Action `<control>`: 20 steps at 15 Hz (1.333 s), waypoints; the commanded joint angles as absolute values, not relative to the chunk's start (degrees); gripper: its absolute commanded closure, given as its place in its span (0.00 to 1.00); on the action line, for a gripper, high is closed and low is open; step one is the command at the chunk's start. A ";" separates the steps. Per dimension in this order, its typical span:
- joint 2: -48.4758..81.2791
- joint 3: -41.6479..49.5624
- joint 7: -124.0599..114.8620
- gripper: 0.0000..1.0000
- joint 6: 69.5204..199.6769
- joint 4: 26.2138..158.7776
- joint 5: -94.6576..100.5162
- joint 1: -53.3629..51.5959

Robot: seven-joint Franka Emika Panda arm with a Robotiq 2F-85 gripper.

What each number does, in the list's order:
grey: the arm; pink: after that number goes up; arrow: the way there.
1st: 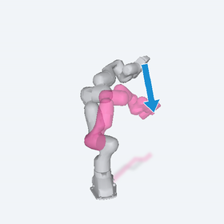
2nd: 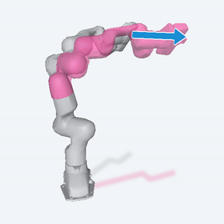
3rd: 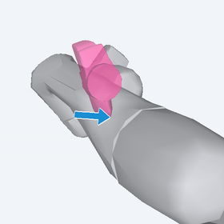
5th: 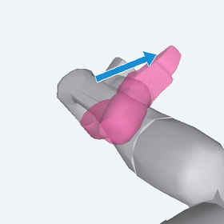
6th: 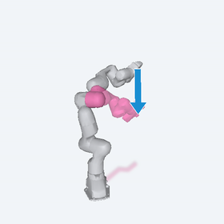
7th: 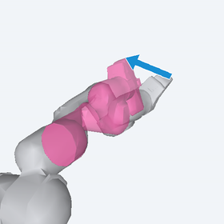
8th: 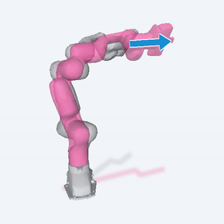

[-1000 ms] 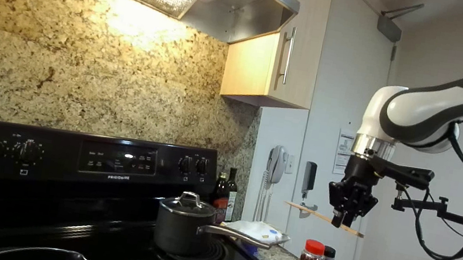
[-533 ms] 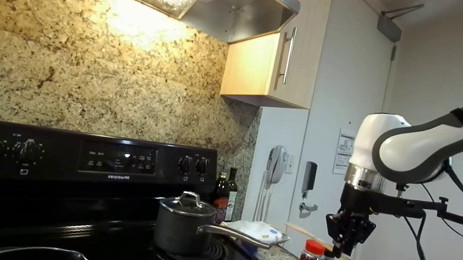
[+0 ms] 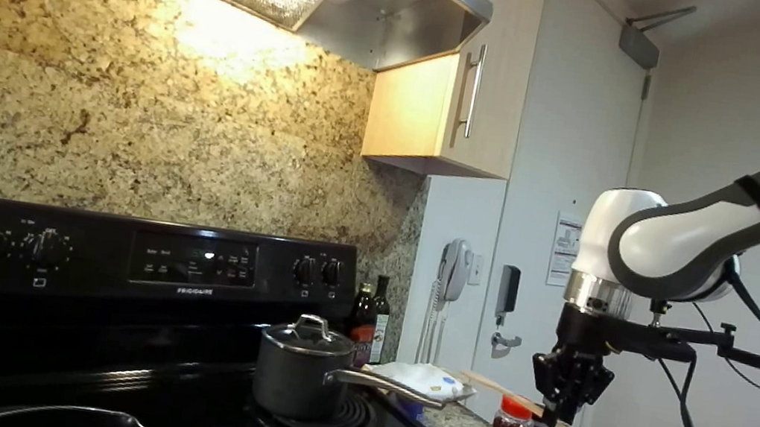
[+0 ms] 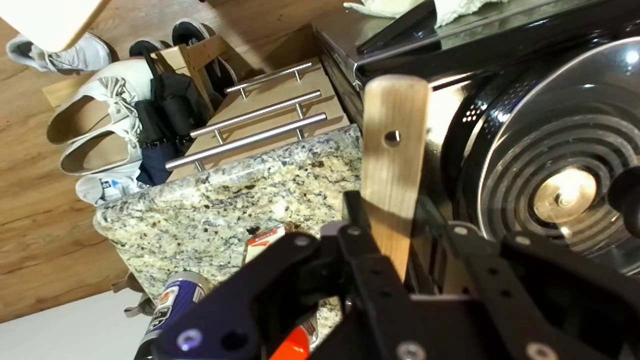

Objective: Pick up the the wooden spoon from the stove and put it on top of the container on the countertop.

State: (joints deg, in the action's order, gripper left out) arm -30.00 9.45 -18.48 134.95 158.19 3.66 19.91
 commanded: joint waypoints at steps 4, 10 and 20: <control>-29.27 8.93 -19.63 0.88 135.48 157.93 5.18 24.03; -25.13 7.81 -23.01 0.88 138.11 156.02 10.25 27.66; -15.68 8.70 -22.94 0.88 138.52 149.21 12.37 25.51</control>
State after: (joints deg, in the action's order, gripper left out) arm -18.58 8.34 -21.74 138.31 151.78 10.93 26.40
